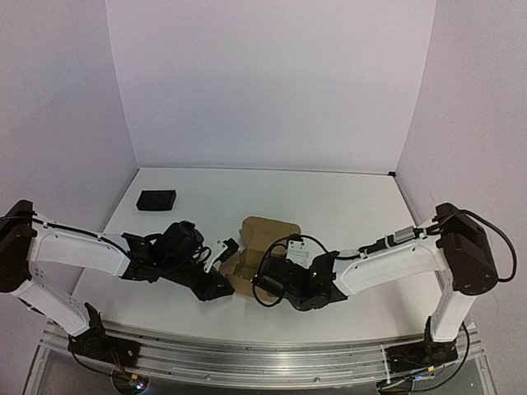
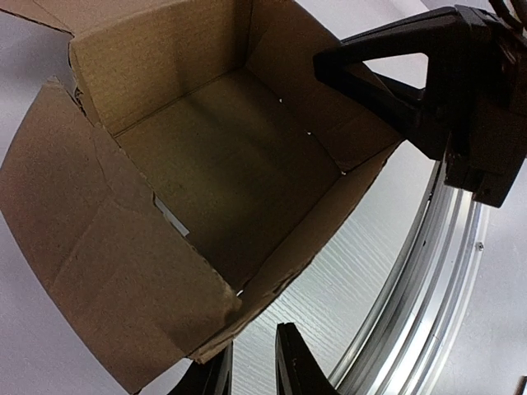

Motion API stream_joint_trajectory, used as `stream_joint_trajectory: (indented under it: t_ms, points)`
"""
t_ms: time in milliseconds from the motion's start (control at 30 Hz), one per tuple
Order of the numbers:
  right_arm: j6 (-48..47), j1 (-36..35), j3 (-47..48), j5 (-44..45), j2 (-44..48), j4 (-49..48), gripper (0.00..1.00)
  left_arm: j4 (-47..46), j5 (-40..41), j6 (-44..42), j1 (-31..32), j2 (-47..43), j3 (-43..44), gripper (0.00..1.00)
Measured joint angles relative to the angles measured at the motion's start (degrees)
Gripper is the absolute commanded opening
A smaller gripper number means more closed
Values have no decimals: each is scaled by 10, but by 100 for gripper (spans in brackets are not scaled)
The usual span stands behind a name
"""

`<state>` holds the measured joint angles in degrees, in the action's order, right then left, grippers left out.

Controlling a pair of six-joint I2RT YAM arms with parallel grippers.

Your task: Fold the paper box

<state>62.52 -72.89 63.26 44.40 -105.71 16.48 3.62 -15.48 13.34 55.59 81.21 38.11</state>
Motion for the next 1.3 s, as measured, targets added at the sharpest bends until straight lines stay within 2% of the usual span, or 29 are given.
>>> stream_joint_trajectory:
  t_ms: [233,467,567,767,867,1033,1167,1300]
  points:
    - [-13,-11,1,15,1,2,7,0,3,5,-1,4,1,22]
    - [-8,-24,1,25,1,11,7,21,23,6,-18,3,2,39]
    - [-10,-26,0,19,1,19,7,32,54,6,-35,3,1,41]
    - [-10,-49,-4,-1,1,21,7,35,91,6,-64,3,1,38]
    - [-8,-50,-4,-3,1,21,7,40,85,8,-64,3,2,34]
    - [11,-49,-4,4,1,25,7,98,81,37,-64,-5,34,28]
    - [54,-49,-10,19,1,31,6,118,56,46,-60,-69,52,25]
    - [103,-46,-25,46,1,45,6,107,35,47,-1,-137,46,22]
